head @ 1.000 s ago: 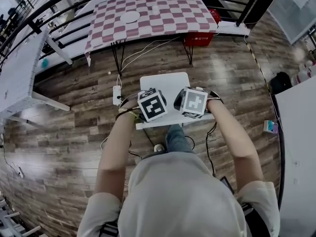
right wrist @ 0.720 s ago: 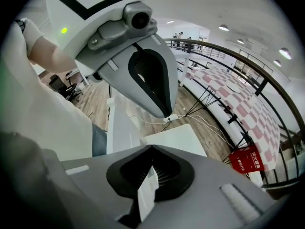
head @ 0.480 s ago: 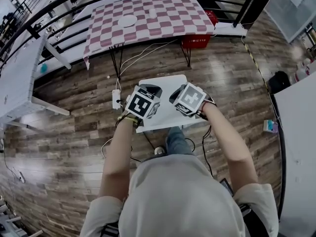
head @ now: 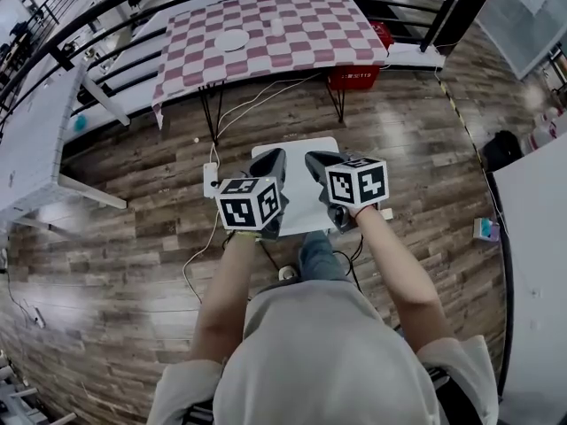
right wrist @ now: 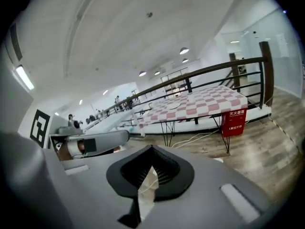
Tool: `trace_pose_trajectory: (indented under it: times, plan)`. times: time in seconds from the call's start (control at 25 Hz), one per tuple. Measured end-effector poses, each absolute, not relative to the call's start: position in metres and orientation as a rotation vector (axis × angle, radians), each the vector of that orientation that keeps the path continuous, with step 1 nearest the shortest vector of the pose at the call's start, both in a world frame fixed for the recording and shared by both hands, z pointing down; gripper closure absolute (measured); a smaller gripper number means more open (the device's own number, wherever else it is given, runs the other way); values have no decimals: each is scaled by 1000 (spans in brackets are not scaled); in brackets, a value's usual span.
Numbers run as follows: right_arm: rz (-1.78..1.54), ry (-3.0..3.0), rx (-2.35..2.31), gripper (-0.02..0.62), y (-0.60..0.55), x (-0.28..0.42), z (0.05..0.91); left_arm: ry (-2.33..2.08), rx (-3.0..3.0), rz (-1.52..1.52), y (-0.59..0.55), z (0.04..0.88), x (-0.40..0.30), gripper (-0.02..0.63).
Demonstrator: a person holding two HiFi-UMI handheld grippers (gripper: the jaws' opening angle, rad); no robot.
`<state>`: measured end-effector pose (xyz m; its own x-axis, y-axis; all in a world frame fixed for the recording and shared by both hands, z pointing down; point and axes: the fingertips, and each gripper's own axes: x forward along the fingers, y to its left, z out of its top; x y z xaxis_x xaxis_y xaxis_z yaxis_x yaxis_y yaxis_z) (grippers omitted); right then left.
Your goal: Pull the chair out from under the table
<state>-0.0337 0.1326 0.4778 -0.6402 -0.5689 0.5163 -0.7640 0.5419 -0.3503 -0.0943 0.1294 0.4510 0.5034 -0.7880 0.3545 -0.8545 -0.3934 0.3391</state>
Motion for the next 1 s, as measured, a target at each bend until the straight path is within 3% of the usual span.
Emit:
trace_pose_trajectory:
  times: [0.4,1.0]
  plan:
    - [727,-2563,1520,597,142,-11,438,-1473,2269,33,147,423,-88,595]
    - [582,-2568,1552,598,158,-6,425,-1464,2319,97,158,424,-77,595]
